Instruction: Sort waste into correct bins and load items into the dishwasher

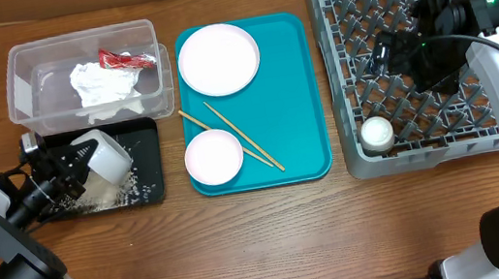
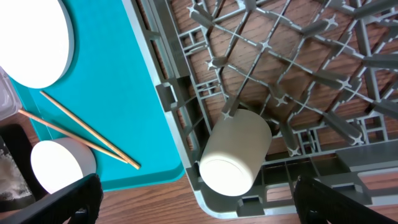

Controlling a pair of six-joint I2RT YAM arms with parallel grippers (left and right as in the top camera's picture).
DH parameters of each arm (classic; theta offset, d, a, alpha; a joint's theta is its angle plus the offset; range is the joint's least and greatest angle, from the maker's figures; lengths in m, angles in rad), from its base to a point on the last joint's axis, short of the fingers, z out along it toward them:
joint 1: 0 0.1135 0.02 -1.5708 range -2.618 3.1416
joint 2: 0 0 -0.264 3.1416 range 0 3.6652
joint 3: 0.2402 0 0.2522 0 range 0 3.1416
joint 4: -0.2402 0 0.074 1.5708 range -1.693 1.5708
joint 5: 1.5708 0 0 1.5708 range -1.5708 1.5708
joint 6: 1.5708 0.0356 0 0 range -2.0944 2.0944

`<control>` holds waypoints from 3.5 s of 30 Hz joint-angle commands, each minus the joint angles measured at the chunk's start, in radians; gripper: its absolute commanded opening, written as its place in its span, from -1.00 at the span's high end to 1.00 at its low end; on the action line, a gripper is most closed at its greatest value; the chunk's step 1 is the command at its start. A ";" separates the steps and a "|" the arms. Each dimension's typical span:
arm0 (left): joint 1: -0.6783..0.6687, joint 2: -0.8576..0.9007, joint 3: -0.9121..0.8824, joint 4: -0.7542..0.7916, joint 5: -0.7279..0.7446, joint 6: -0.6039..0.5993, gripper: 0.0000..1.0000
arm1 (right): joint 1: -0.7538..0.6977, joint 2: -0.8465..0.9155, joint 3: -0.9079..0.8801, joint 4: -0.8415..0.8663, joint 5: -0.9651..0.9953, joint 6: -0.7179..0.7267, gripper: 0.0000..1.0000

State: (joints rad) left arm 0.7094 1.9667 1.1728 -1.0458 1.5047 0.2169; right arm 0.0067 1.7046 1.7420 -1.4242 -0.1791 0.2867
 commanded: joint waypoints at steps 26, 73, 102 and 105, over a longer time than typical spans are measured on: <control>-0.052 -0.056 0.128 -0.216 -0.053 0.056 0.92 | -0.001 -0.029 0.012 -0.003 0.002 -0.003 -1.00; -1.345 0.114 0.447 0.296 -1.718 -0.148 0.55 | -0.001 -0.029 0.011 0.005 0.002 -0.003 -1.00; -0.845 -0.098 0.741 0.033 -1.136 -0.352 0.21 | 0.292 0.097 0.011 0.280 -0.115 0.093 -0.74; -0.800 -0.107 0.741 0.009 -1.161 -0.352 0.10 | 0.362 0.156 0.011 0.317 -0.030 0.144 -0.66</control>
State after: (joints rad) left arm -0.1299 1.8858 1.8935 -1.0222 0.3485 -0.1284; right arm 0.3164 1.8088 1.7420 -1.1236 -0.2813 0.3660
